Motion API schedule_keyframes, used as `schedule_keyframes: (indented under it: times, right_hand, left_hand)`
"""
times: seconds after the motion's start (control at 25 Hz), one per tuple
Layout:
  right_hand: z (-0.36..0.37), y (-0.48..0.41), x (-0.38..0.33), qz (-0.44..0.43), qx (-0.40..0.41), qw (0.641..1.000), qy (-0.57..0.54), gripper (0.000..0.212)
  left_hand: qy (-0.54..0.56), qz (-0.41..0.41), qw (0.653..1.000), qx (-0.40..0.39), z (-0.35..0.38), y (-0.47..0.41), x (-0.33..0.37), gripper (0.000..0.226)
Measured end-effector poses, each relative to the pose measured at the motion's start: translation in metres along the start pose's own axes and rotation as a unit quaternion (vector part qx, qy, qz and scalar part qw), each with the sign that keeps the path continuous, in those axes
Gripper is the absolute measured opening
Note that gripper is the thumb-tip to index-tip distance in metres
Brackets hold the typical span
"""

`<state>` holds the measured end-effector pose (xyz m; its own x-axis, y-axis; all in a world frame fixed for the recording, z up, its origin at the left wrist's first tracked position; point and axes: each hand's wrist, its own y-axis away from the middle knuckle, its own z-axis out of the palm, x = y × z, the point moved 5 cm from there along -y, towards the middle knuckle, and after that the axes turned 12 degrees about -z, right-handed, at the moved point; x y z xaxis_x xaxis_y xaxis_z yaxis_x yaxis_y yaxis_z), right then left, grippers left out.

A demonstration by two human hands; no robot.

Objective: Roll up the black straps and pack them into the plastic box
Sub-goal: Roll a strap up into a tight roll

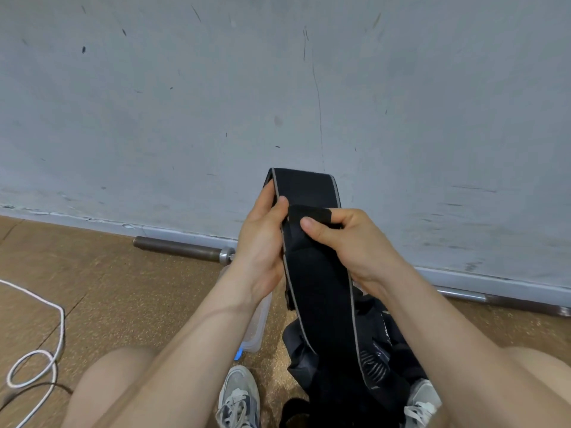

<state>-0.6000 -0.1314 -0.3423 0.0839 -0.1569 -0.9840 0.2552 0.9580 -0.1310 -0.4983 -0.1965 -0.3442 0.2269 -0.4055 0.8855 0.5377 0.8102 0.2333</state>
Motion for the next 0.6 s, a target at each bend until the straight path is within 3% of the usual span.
schedule_keyframes:
  times: [0.32,0.44,0.6]
  right_hand:
    - [-0.0031,-0.0032,-0.0001,-0.080,0.125,0.989,0.018,0.012]
    - [-0.0042,-0.0050,-0.0035,-0.108,0.136,0.984,0.037,0.012]
    - [-0.0058,-0.0038,-0.0034,-0.136,0.164,0.976,0.052,0.014]
  left_hand:
    - [0.042,0.008,0.999,0.019,0.0046,0.0026,-0.0007,0.033]
    - [0.066,0.026,0.997,-0.022,0.0039,0.0044,0.0042,0.039]
    - [-0.015,0.046,0.999,-0.004,0.0076,0.0090,0.0017,0.031]
